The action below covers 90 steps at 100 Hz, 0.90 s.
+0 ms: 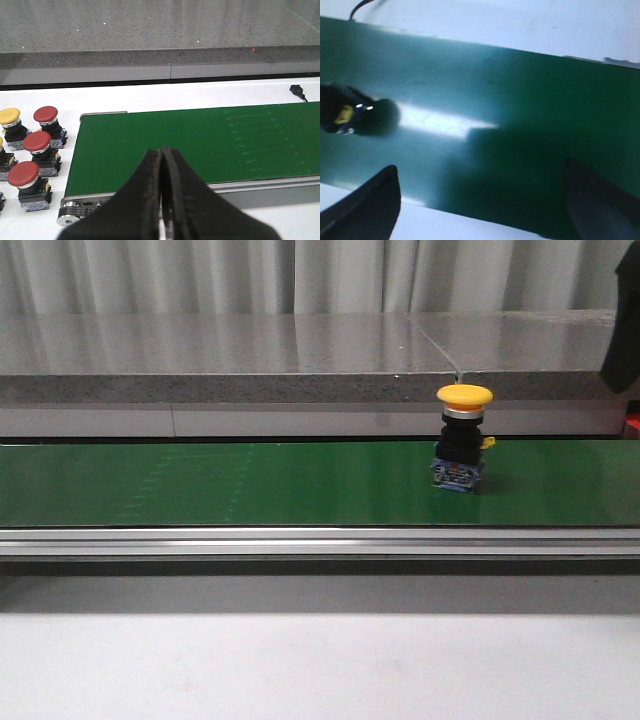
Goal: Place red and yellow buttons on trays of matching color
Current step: 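Descend the right gripper onto the yellow button on the belt and grasp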
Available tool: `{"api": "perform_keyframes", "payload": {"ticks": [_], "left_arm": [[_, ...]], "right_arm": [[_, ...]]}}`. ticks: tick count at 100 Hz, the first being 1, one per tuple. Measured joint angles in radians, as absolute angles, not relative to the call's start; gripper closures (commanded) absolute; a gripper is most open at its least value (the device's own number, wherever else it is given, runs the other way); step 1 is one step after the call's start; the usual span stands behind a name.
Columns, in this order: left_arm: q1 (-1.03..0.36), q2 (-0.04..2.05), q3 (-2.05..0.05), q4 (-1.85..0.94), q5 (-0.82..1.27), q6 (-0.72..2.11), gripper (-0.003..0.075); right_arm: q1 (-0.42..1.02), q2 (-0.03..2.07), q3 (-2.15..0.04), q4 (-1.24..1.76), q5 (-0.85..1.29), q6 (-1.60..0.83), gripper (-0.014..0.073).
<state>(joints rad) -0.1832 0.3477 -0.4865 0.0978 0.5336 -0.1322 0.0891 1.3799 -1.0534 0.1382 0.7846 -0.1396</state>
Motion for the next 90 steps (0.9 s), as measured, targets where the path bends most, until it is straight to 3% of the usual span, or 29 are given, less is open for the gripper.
{"api": "perform_keyframes", "payload": {"ticks": [27,71,81,90], "left_arm": [[-0.183,0.348,-0.487,0.098,0.534,-0.132,0.0739],[-0.183,0.348,-0.487,0.098,0.534,-0.132,0.0739],[-0.183,0.348,-0.487,0.098,0.534,-0.132,0.0739],[-0.183,0.348,-0.487,0.098,0.534,-0.132,0.0739]], "right_arm": [[0.221,1.408,-1.054,0.183,0.748,-0.177,-0.0053],[0.235,1.536,-1.054,0.212,0.6,-0.212,-0.0043],[0.235,1.552,-1.054,0.212,0.584,-0.216,0.0054],[0.235,1.559,-1.054,0.213,0.576,-0.216,0.0221]]}}
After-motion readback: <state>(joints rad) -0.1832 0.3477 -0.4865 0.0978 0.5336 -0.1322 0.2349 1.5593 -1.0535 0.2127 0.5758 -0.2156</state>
